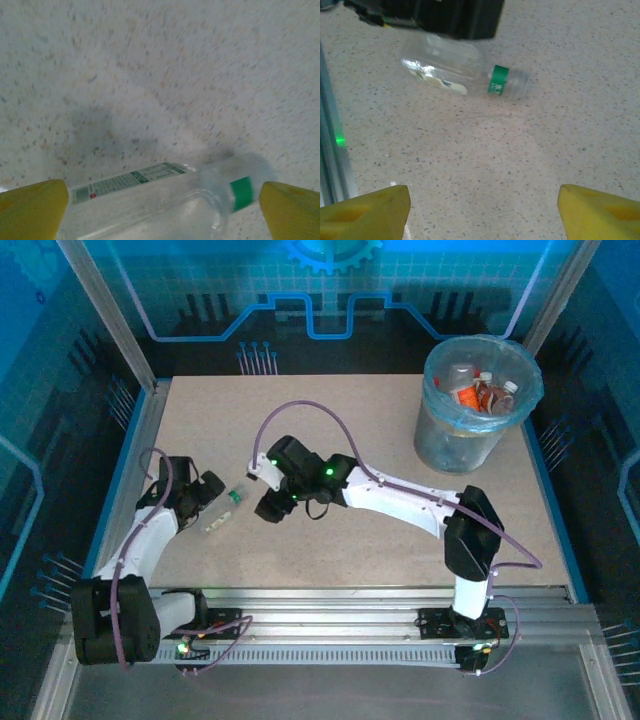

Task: Put the plastic bottles in the bin

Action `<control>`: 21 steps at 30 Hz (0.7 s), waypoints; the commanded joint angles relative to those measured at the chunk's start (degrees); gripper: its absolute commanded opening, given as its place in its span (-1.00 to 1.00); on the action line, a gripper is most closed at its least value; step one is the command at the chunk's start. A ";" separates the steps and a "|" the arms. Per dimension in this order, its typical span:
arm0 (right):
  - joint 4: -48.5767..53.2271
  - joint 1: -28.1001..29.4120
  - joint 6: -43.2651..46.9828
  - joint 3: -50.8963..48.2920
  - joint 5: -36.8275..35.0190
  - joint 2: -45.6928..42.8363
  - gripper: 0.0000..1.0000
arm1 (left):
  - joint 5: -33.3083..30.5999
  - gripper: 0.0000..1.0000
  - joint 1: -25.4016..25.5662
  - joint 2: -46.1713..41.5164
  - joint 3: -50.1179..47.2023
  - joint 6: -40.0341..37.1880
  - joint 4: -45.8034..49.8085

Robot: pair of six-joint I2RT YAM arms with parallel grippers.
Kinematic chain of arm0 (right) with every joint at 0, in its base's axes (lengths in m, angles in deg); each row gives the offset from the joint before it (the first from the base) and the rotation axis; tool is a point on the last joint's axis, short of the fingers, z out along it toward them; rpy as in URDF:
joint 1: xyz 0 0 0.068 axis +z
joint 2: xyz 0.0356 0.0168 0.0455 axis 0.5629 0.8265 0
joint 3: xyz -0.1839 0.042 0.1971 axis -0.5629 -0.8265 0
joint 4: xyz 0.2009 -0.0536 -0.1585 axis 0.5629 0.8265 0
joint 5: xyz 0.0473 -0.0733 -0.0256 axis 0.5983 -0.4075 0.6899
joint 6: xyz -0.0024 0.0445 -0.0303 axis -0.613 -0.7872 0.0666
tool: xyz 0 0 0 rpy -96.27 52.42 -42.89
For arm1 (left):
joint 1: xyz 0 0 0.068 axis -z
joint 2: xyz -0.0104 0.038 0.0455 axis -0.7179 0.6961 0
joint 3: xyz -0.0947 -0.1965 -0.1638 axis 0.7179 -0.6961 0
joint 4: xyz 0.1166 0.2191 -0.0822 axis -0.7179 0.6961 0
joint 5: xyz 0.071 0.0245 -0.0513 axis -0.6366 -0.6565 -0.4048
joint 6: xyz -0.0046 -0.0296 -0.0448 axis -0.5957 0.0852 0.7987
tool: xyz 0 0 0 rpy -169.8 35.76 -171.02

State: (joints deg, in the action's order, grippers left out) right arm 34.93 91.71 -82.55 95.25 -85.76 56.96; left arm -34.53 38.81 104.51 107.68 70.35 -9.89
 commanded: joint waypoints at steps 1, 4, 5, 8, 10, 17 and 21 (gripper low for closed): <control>0.06 0.14 -1.09 0.52 -0.76 0.26 0.57 | 4.35 0.98 1.36 1.13 -1.72 2.06 -1.44; -1.58 0.04 -4.26 -1.26 -3.25 0.62 0.57 | 4.42 0.98 6.55 0.09 -1.99 2.44 -0.29; -1.72 -0.13 -6.03 -1.54 -4.31 0.92 0.57 | 4.35 0.98 8.59 -0.48 -1.95 2.49 -0.17; -0.50 -1.80 -13.49 -1.91 -6.21 2.40 0.59 | 4.22 0.98 14.71 -2.59 -1.81 4.18 0.77; 0.36 -3.51 -18.35 -2.34 -5.18 3.46 0.60 | 5.12 0.98 17.45 -3.60 -1.82 5.02 0.42; 0.06 -5.33 -22.11 -2.00 0.92 6.00 0.63 | 2.94 0.98 18.50 -7.46 -1.17 3.39 1.61; -4.88 -5.35 -16.87 -1.67 5.58 8.51 0.64 | -5.33 0.98 18.41 -13.62 -1.31 3.53 3.57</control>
State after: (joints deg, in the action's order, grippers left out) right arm 34.30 86.05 -101.65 93.17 -85.60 63.30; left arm -33.04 57.11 95.50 106.24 73.70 -8.71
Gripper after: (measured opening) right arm 0.820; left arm 0.989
